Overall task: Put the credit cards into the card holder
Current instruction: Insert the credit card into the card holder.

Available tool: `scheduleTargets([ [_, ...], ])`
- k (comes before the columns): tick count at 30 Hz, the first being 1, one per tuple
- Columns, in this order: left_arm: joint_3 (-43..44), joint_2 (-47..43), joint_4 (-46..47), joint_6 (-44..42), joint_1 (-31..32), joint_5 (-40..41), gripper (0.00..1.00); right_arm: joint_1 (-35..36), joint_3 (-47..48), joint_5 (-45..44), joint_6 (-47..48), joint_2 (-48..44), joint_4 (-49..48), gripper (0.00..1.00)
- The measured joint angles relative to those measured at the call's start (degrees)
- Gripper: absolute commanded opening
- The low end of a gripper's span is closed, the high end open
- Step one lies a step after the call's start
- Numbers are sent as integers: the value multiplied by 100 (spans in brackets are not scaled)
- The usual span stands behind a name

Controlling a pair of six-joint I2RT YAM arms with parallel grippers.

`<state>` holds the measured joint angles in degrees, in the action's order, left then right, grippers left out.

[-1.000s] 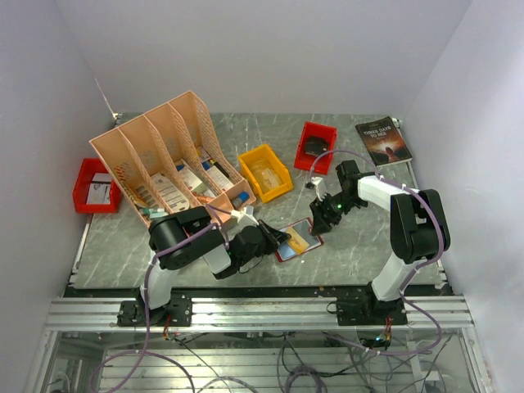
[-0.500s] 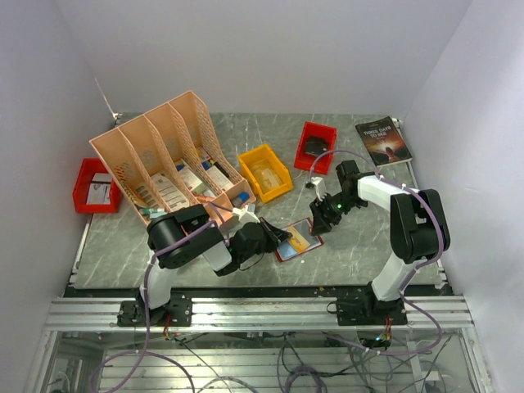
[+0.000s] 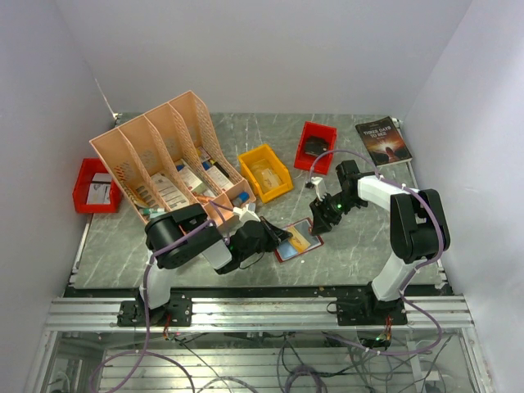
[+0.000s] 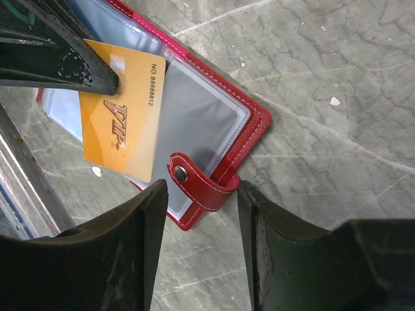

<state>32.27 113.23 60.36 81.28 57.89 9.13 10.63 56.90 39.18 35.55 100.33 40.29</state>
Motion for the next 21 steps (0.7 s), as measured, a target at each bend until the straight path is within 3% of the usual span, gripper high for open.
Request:
scheduleTargets([
  [21, 2, -28, -72, 68, -37, -269, 7, 50, 63, -125, -177, 98, -59, 38],
])
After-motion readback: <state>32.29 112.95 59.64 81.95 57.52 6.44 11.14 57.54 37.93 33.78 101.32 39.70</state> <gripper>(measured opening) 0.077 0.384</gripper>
